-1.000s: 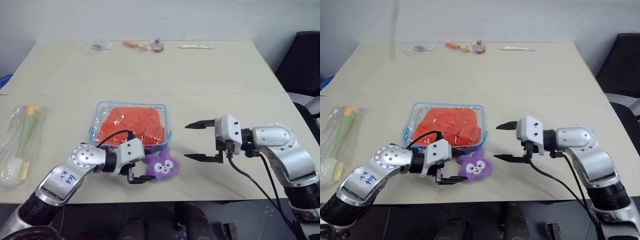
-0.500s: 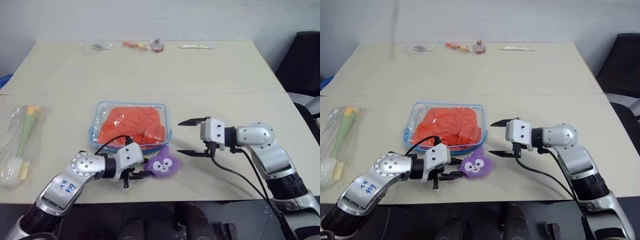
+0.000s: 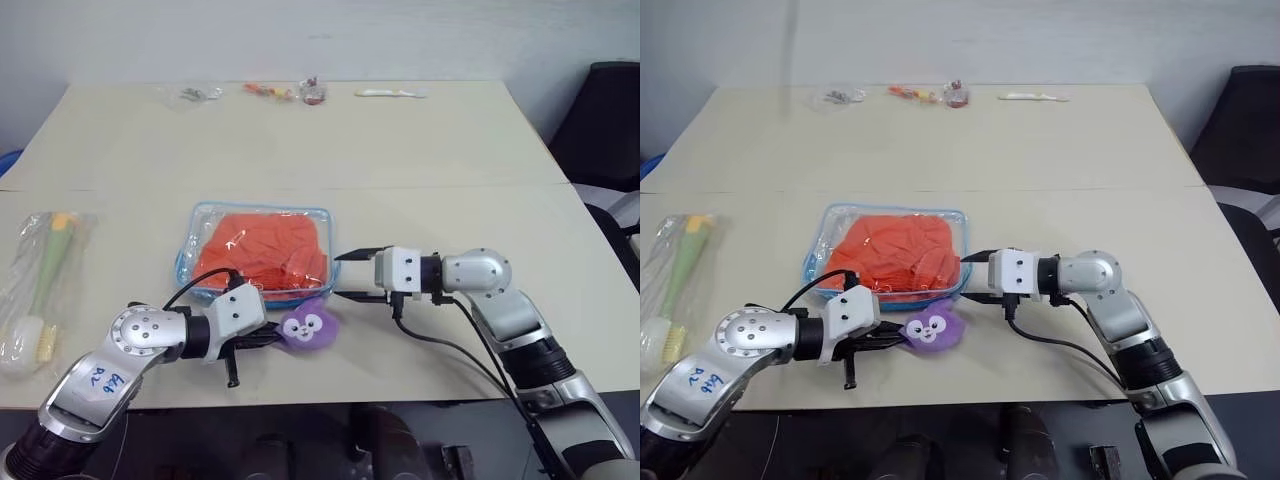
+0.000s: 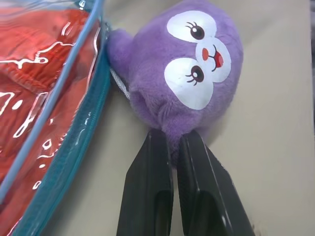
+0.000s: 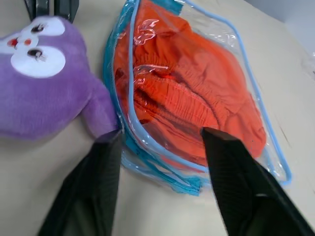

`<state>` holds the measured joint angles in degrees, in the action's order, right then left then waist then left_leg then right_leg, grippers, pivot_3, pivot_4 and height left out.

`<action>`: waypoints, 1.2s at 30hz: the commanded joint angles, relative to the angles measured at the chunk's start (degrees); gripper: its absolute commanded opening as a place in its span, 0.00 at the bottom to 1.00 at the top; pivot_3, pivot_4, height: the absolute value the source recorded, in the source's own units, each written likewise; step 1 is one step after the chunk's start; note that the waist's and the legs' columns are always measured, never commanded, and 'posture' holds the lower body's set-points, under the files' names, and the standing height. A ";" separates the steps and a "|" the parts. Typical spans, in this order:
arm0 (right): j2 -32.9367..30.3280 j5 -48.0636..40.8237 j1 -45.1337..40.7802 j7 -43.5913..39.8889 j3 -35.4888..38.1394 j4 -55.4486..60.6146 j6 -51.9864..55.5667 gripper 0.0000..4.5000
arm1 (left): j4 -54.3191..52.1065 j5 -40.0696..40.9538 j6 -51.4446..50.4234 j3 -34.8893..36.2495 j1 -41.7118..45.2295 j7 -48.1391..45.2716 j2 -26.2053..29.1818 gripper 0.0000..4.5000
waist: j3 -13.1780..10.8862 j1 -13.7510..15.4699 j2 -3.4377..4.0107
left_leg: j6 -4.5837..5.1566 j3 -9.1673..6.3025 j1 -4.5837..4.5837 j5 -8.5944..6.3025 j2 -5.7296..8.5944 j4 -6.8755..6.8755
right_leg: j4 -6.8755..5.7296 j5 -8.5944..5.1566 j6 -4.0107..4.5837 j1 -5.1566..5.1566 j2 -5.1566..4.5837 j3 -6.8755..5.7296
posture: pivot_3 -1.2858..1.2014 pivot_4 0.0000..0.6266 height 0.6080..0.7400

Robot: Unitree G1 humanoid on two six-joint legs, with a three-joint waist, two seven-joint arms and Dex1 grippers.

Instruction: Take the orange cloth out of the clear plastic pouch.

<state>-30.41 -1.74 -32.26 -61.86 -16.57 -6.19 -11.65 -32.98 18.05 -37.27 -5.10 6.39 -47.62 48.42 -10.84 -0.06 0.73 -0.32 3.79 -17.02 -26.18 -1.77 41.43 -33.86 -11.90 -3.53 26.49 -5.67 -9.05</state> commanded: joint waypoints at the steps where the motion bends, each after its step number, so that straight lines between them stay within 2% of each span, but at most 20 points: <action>1: 0.74 0.79 -0.50 0.83 -0.22 -1.05 -3.00 0.57 | -2.00 0.51 0.35 1.13 0.15 -0.09 0.33 0.00 | 0.00 -0.08 0.00 | 0.00 -0.01 0.00 0.00 0.00 0.01 | 0.00 0.00 0.00 0.00 0.00 0.00 | 0.52 0.24 1.00; 12: 4.36 3.81 -1.90 3.81 -1.71 -4.36 -6.61 0.57 | -2.36 0.01 0.20 -0.10 1.14 0.31 -0.44 0.00 | 0.00 -0.16 0.01 | 0.00 0.00 -0.01 0.00 -0.01 0.00 | -0.02 0.00 0.00 0.00 0.01 0.01 | 0.52 0.24 1.00; 15: 5.53 6.02 -2.81 5.87 -2.16 -7.24 -7.60 0.44 | -2.59 -0.01 -0.02 -0.56 1.56 0.50 -0.71 0.00 | 0.00 -0.16 0.01 | 0.00 -0.01 -0.01 0.00 -0.01 0.00 | -0.02 0.00 0.00 0.00 0.00 0.01 | 0.52 0.24 1.00; 21: 5.99 5.18 -3.20 5.06 -2.29 -9.21 -9.32 0.01 | -2.76 0.13 -0.32 -0.49 1.80 0.83 -0.98 0.00 | -0.01 -0.26 0.02 | 0.00 0.00 -0.01 0.00 -0.01 0.00 | -0.02 0.00 0.00 0.01 0.01 0.01 | 0.52 0.24 1.00; 32: 3.78 3.09 -2.62 1.95 -1.52 -8.58 -11.13 0.01 | -1.56 -0.86 1.34 1.90 -0.97 0.67 0.48 0.00 | -0.01 -0.17 0.02 | 0.00 -0.03 0.00 0.00 -0.02 0.00 | -0.01 0.00 0.00 0.01 0.00 0.00 | 0.52 0.24 1.00; 36: 1.64 1.77 -3.31 0.91 0.16 -9.46 -13.09 0.01 | -0.63 -0.03 2.72 8.70 -5.51 -0.83 3.21 0.00 | -0.03 -0.28 0.05 | 0.00 -0.05 0.00 0.00 -0.05 -0.01 | 0.00 -0.01 0.01 0.02 0.00 -0.01 | 0.52 0.24 1.00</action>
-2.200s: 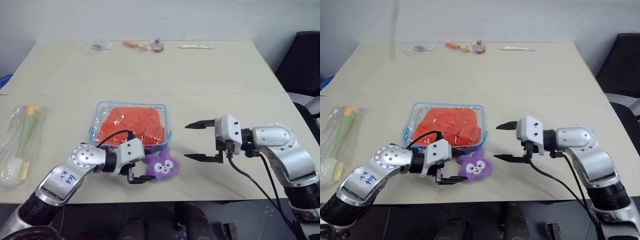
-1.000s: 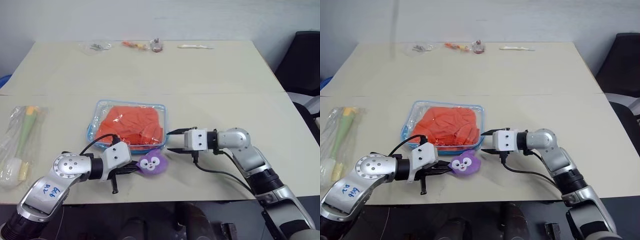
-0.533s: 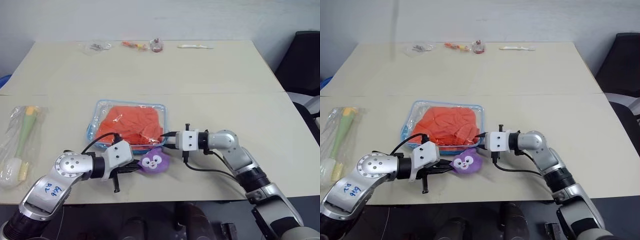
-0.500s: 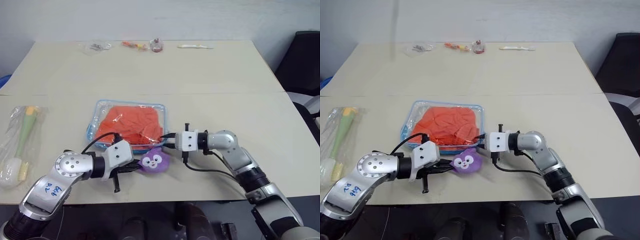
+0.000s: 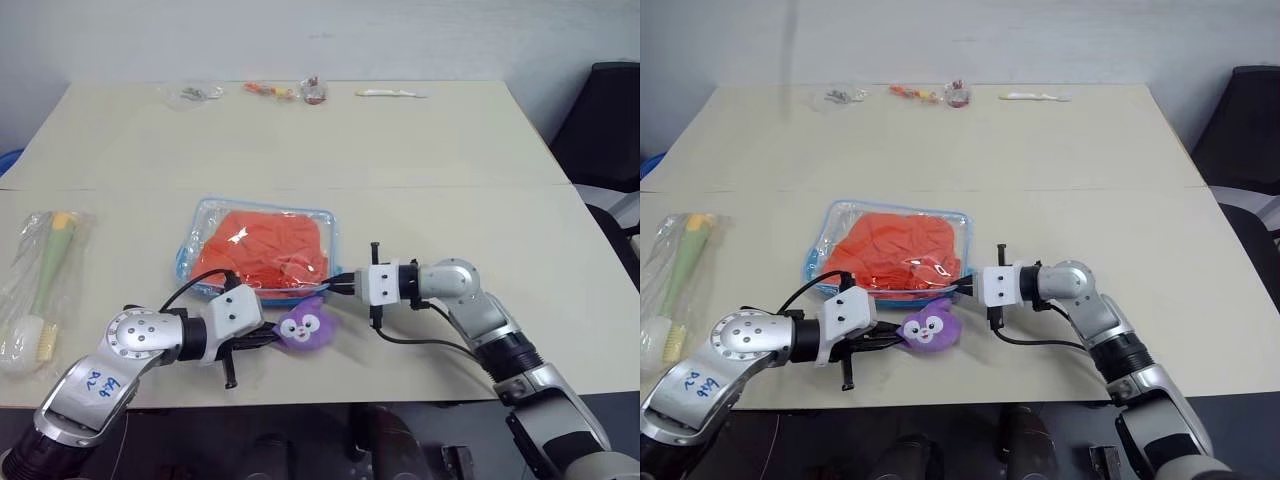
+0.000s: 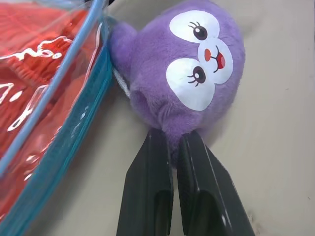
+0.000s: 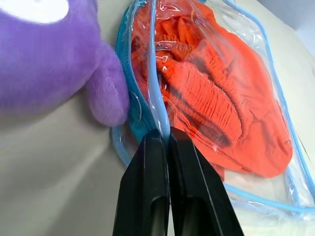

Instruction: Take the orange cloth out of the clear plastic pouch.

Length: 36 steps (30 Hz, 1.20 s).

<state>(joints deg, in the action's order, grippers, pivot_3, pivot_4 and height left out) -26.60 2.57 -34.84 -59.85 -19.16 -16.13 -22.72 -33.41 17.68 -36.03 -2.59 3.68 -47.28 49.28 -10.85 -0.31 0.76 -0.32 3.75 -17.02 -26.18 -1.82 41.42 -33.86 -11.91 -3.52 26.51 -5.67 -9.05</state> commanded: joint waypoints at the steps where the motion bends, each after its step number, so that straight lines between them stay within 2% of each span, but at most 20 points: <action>1: -2.96 -3.26 -0.85 -1.62 3.31 0.44 -2.31 0.01 | 0.14 0.60 1.81 8.55 -4.24 -1.67 3.13 0.00 | -0.02 -0.07 0.03 | 0.00 0.00 0.01 0.00 0.00 0.00 | 0.00 -0.01 0.01 0.01 0.00 -0.01 | 0.52 0.24 1.00; 12: -10.33 -7.58 0.62 -7.53 5.63 0.54 -7.37 0.01 | 3.25 0.69 4.54 30.43 -18.47 -6.84 6.05 0.00 | -0.04 -0.01 0.07 | 0.00 0.00 0.01 0.00 -0.02 -0.02 | 0.04 -0.01 0.01 0.08 0.00 -0.04 | 0.52 0.24 1.00; 17: -12.70 -10.76 0.12 -11.37 6.68 -1.56 -10.83 0.01 | 12.42 -1.56 9.89 38.62 -22.04 -10.01 7.81 0.00 | -0.04 0.00 0.07 | 0.00 0.01 0.01 0.00 -0.02 -0.04 | 0.06 -0.02 0.03 0.08 0.01 -0.07 | 0.52 0.24 1.00; 23: -13.85 -11.25 -1.54 -15.54 6.19 -5.82 -14.55 0.01 | 18.67 -0.57 11.41 39.76 -18.90 -10.99 9.40 0.00 | -0.05 -0.02 0.07 | 0.01 0.02 0.01 -0.01 -0.02 -0.04 | 0.05 -0.02 0.03 0.08 0.00 -0.06 | 0.52 0.24 1.00; 29: -12.62 -11.54 -1.91 -15.55 5.95 -6.76 -13.39 0.01 | 15.44 -0.16 11.08 34.65 -18.24 -10.01 7.32 0.00 | -0.05 -0.07 0.08 | 0.01 0.05 0.01 -0.01 -0.02 -0.08 | 0.05 -0.02 0.03 0.10 0.00 -0.05 | 0.52 0.24 1.00; 30: -12.44 -11.58 -1.69 -15.36 5.86 -6.37 -12.45 0.05 | 14.84 -0.05 10.59 33.68 -18.11 -9.53 6.81 0.14 | -0.05 -0.07 0.08 | 0.01 0.05 0.01 -0.01 -0.03 -0.08 | 0.05 -0.02 0.03 0.10 0.00 -0.05 | 0.52 0.24 1.00; 31: -12.34 -11.61 -1.54 -15.23 5.84 -6.09 -11.81 0.11 | 14.47 0.01 10.23 33.12 -18.03 -9.21 6.48 0.18 | -0.05 -0.02 0.08 | 0.01 0.05 0.00 -0.01 -0.03 -0.08 | 0.04 -0.02 0.03 0.10 0.00 -0.05 | 0.52 0.24 1.00; 33: -12.19 -11.99 -1.34 -15.57 5.72 -5.44 -10.65 0.23 | 14.03 -0.03 10.70 32.40 -18.09 -9.30 6.26 0.34 | -0.05 -0.03 0.08 | 0.01 0.05 0.00 -0.01 -0.03 -0.07 | 0.04 -0.02 0.03 0.10 -0.01 -0.05 | 0.52 0.24 1.00; 36: -12.43 -12.98 -0.11 -15.88 5.86 -2.79 -8.50 0.47 | 13.05 0.40 9.97 31.80 -18.05 -8.48 5.41 0.56 | -0.05 -0.03 0.08 | 0.01 0.05 0.01 -0.01 -0.03 -0.08 | 0.03 -0.02 0.03 0.10 -0.01 -0.04 | 0.52 0.24 1.00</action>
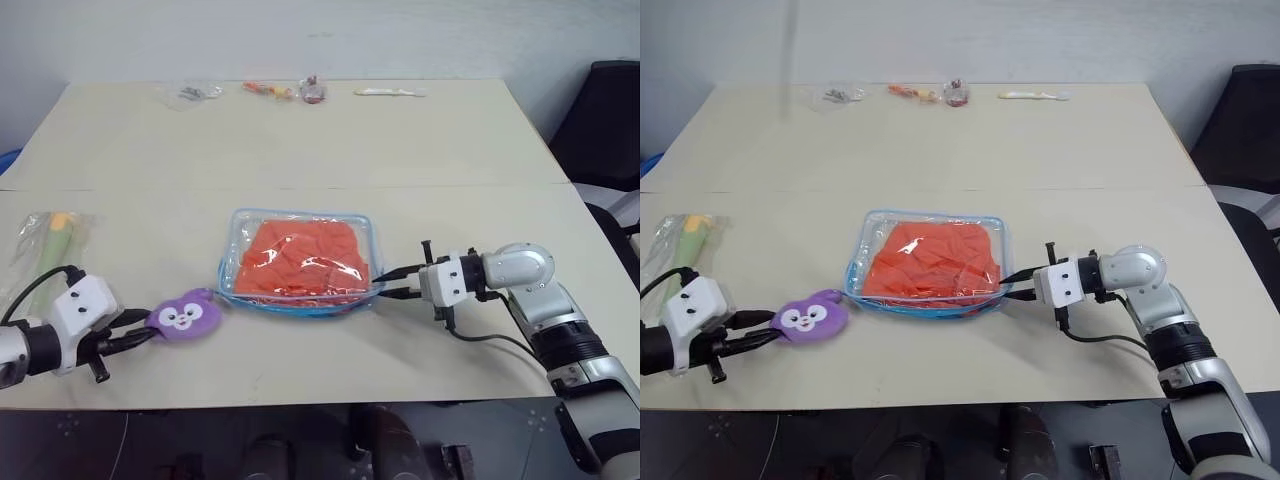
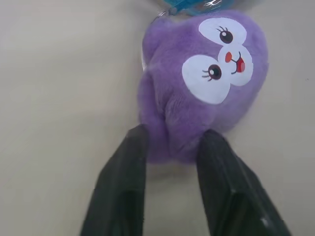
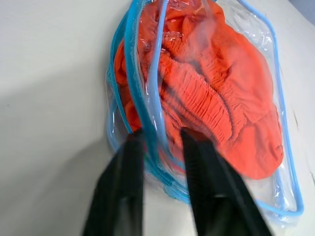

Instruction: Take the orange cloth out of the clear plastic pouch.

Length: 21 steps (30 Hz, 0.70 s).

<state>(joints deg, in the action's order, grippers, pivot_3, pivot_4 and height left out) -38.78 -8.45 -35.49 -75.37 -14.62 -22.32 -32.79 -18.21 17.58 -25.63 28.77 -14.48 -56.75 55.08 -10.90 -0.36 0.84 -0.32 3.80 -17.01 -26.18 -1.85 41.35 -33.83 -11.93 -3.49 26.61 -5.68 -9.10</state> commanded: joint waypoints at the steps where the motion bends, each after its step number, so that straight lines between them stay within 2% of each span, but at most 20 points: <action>1: -0.52 -2.21 1.08 -0.35 1.52 4.39 2.31 0.55 | -2.10 0.54 -0.25 0.67 -0.15 0.91 -0.53 0.63 | 0.00 0.04 0.00 | 0.00 0.00 0.00 0.00 0.00 0.00 | 0.00 0.00 0.00 0.00 0.00 0.00 | 0.52 0.24 1.00; 6: -2.34 -5.02 4.17 1.65 4.08 12.13 11.32 0.94 | -3.25 -0.59 1.66 5.40 -3.82 -0.73 0.30 0.99 | -0.01 0.06 0.01 | 0.00 -0.01 0.00 0.00 -0.02 -0.01 | 0.01 0.00 0.00 0.00 0.00 -0.01 | 0.52 0.24 1.00; 7: -3.04 -6.25 5.10 2.45 5.01 14.80 15.40 1.00 | -3.74 0.14 1.60 7.87 -4.44 -2.27 1.14 1.00 | -0.01 0.08 0.00 | 0.00 -0.01 0.00 0.00 -0.01 0.00 | 0.02 0.00 0.00 0.01 0.00 -0.01 | 0.52 0.24 1.00; 11: -5.64 -12.78 9.05 3.84 8.59 24.67 28.47 1.00 | -6.86 6.80 -2.85 14.82 -3.86 -9.03 4.77 1.00 | -0.01 0.53 -0.03 | -0.02 -0.09 -0.02 -0.01 -0.04 0.04 | 0.04 0.00 0.01 0.03 -0.01 -0.08 | 0.52 0.24 1.00; 14: -7.67 -18.72 12.46 5.11 11.24 31.76 39.35 1.00 | -10.23 8.48 -3.26 8.52 4.75 -6.02 8.34 1.00 | -0.01 1.30 0.00 | 0.02 -0.12 -0.02 -0.04 0.04 0.03 | 0.03 0.00 0.00 -0.03 -0.11 -0.06 | 0.52 0.24 1.00; 15: -8.27 -20.31 13.49 5.31 11.75 33.98 42.32 1.00 | -11.33 7.55 -2.08 4.44 7.98 -4.75 8.97 1.00 | -0.01 1.39 0.00 | 0.02 -0.12 -0.03 -0.04 0.05 0.03 | 0.03 0.00 0.00 -0.05 -0.11 -0.05 | 0.52 0.24 1.00; 16: -8.51 -21.19 14.27 5.63 12.09 35.72 44.28 1.00 | -11.88 5.43 0.00 0.38 10.39 -3.90 9.34 1.00 | 0.00 1.45 0.01 | 0.02 -0.09 -0.03 -0.05 0.05 0.02 | 0.02 0.01 0.00 -0.07 -0.12 -0.01 | 0.52 0.24 1.00; 19: -7.98 -21.63 16.05 7.88 12.58 39.71 47.59 1.00 | -9.82 -8.44 12.05 -13.02 14.50 -1.04 10.92 1.00 | 0.01 1.30 0.04 | 0.03 0.03 -0.02 -0.05 0.08 -0.10 | 0.01 0.01 0.00 -0.09 -0.08 0.03 | 0.52 0.24 1.00; 21: -7.33 -21.92 17.12 9.41 12.83 41.84 49.07 1.00 | -7.46 -12.46 14.44 -19.75 18.87 1.65 8.39 1.00 | 0.01 0.90 0.04 | 0.01 0.12 -0.03 -0.06 0.06 -0.14 | 0.01 0.01 0.01 -0.05 0.01 0.04 | 0.52 0.24 1.00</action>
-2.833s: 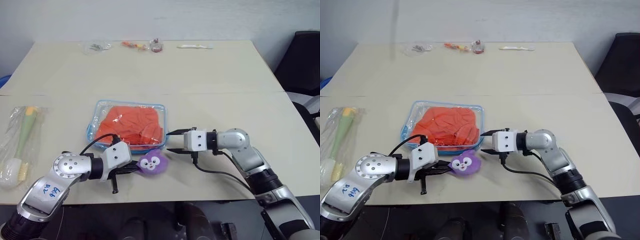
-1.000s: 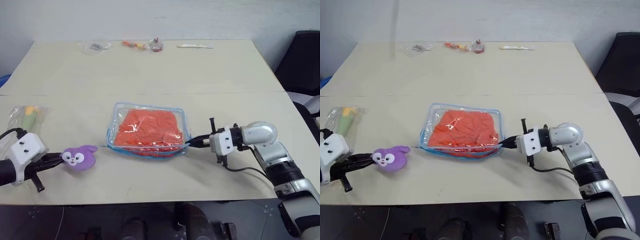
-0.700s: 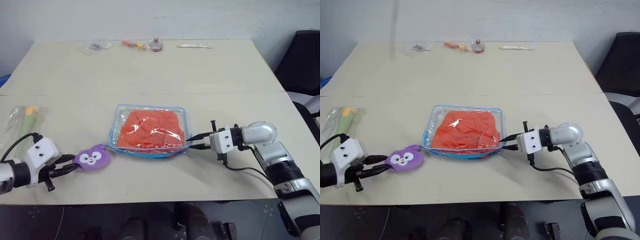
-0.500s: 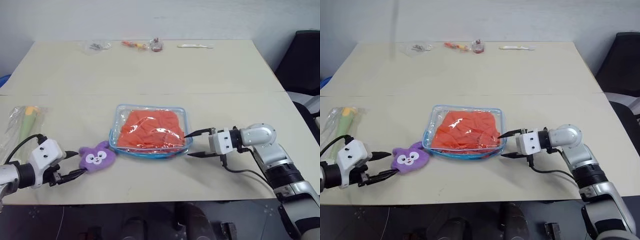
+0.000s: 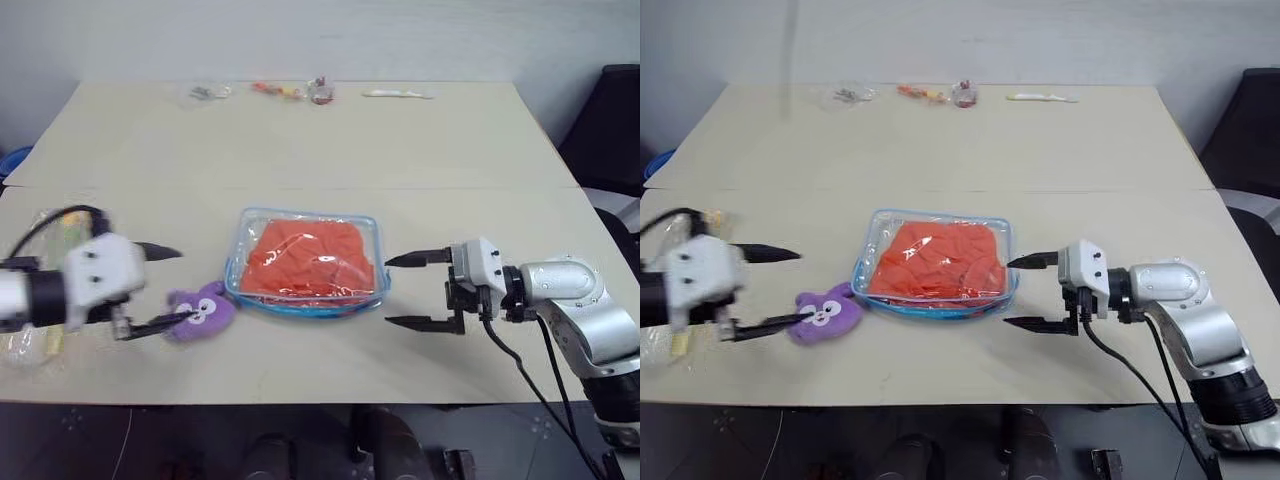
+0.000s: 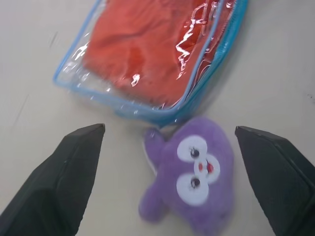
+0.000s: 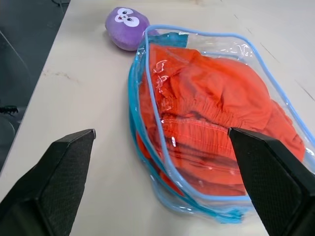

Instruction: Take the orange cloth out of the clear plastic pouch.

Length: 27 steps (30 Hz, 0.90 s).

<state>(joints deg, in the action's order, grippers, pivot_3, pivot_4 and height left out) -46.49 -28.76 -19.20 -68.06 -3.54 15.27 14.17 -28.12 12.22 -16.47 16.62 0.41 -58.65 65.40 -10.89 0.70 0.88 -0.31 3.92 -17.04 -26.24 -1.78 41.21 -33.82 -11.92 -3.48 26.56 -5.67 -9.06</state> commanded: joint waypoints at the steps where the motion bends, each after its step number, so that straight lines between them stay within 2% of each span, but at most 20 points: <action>1: 0.69 -1.66 1.29 2.85 1.85 5.08 2.66 1.00 | 3.30 -8.07 5.95 -9.78 5.82 4.35 -3.19 1.00 | 0.00 -0.28 0.00 | 0.00 0.01 -0.01 0.00 -0.01 -0.01 | 0.01 0.00 0.00 0.00 0.02 -0.01 | 0.52 0.24 1.00; 8: 1.71 -1.27 5.35 6.23 2.16 10.15 4.38 1.00 | 6.69 -13.09 6.59 -18.92 14.46 7.54 -10.77 1.00 | 0.00 -0.60 -0.03 | 0.00 0.02 -0.02 0.01 0.00 0.05 | -0.03 0.01 0.00 0.00 0.04 0.00 | 0.52 0.24 1.00; 13: 1.70 -1.64 7.17 6.80 2.76 11.69 4.79 1.00 | 7.39 -16.61 8.83 -20.70 15.00 8.53 -11.94 1.00 | 0.01 -0.58 -0.06 | 0.00 0.02 0.00 0.01 0.01 0.07 | -0.02 0.01 0.00 -0.02 0.03 0.01 | 0.52 0.24 1.00; 16: 1.68 -1.94 7.43 6.92 3.15 11.98 5.01 1.00 | 6.99 -17.35 9.08 -20.98 15.15 9.29 -13.14 0.87 | 0.01 -0.58 -0.06 | 0.00 0.02 0.01 0.01 0.00 0.09 | -0.04 0.01 -0.01 -0.03 0.03 0.03 | 0.52 0.24 1.00; 17: 1.65 -1.98 7.52 6.91 3.22 12.04 5.00 1.00 | 6.94 -17.69 9.14 -20.95 15.14 9.40 -13.38 0.78 | 0.01 -0.58 -0.06 | 0.00 0.02 0.01 0.01 0.00 0.09 | -0.04 0.01 -0.01 -0.03 0.03 0.03 | 0.52 0.24 1.00; 20: 1.41 -2.29 7.90 6.77 3.53 12.15 5.01 0.87 | 7.17 -18.20 9.03 -20.70 14.99 10.36 -14.38 0.58 | 0.01 -0.58 -0.06 | 0.00 0.01 0.01 0.01 0.00 0.09 | -0.04 0.01 -0.01 -0.03 0.03 0.03 | 0.52 0.24 1.00; 27: 0.83 -1.43 8.37 5.77 3.39 11.47 4.08 0.31 | 2.90 -13.24 2.68 -17.82 13.33 9.33 -16.25 0.06 | 0.02 -0.38 -0.07 | 0.01 0.00 -0.01 0.01 0.00 0.14 | -0.04 0.02 -0.03 -0.04 0.02 0.03 | 0.52 0.24 1.00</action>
<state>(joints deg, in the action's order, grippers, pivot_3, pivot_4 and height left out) -44.93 -29.73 -10.79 -61.81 -1.82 24.94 19.00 -22.21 -3.05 -12.20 -3.78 13.90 -49.18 49.24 -10.87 0.32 0.81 -0.29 3.92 -17.05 -26.23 -1.78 41.35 -33.86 -11.90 -3.50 26.51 -5.65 -9.03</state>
